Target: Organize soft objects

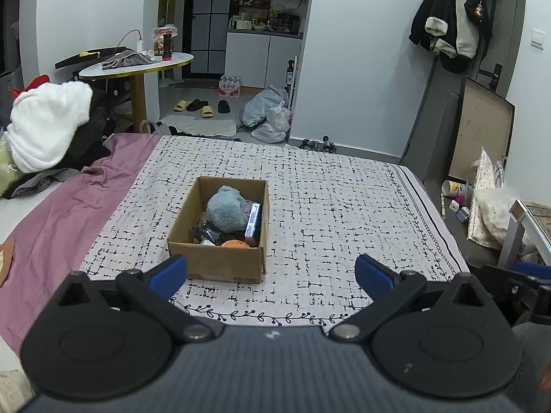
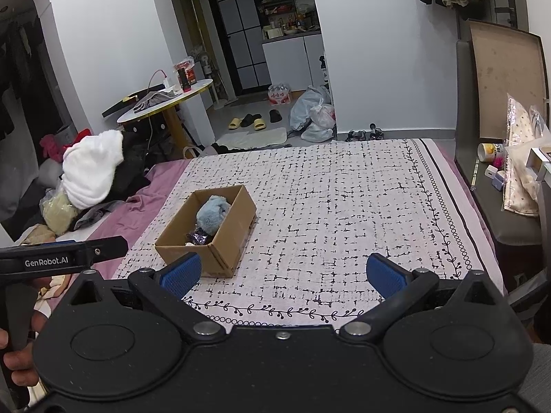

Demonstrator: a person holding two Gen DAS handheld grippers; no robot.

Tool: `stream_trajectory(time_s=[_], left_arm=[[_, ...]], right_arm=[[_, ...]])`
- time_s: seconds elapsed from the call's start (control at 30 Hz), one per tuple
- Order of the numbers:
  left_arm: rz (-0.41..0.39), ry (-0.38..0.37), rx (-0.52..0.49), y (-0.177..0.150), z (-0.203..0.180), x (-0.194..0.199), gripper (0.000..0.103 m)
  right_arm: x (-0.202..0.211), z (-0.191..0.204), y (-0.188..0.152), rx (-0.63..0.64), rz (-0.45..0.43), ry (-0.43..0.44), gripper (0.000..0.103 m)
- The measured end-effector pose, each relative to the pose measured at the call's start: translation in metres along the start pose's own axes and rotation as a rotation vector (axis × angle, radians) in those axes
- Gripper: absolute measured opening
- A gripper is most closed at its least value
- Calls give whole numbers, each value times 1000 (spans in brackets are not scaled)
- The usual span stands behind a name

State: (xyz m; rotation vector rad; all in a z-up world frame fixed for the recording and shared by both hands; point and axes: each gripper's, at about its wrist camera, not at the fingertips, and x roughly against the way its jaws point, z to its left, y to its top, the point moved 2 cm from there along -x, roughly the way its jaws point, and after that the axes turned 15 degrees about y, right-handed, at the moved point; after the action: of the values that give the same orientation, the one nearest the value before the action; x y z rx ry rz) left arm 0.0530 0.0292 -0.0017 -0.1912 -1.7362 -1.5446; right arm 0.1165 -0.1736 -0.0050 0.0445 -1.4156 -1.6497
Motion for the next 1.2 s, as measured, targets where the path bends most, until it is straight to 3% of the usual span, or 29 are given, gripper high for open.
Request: stream_trajectory(time_s=[1.2], left_arm=[[4, 2, -15, -4, 0, -3, 103]], right_arm=[[-3, -1, -5, -6, 8, -10, 103]])
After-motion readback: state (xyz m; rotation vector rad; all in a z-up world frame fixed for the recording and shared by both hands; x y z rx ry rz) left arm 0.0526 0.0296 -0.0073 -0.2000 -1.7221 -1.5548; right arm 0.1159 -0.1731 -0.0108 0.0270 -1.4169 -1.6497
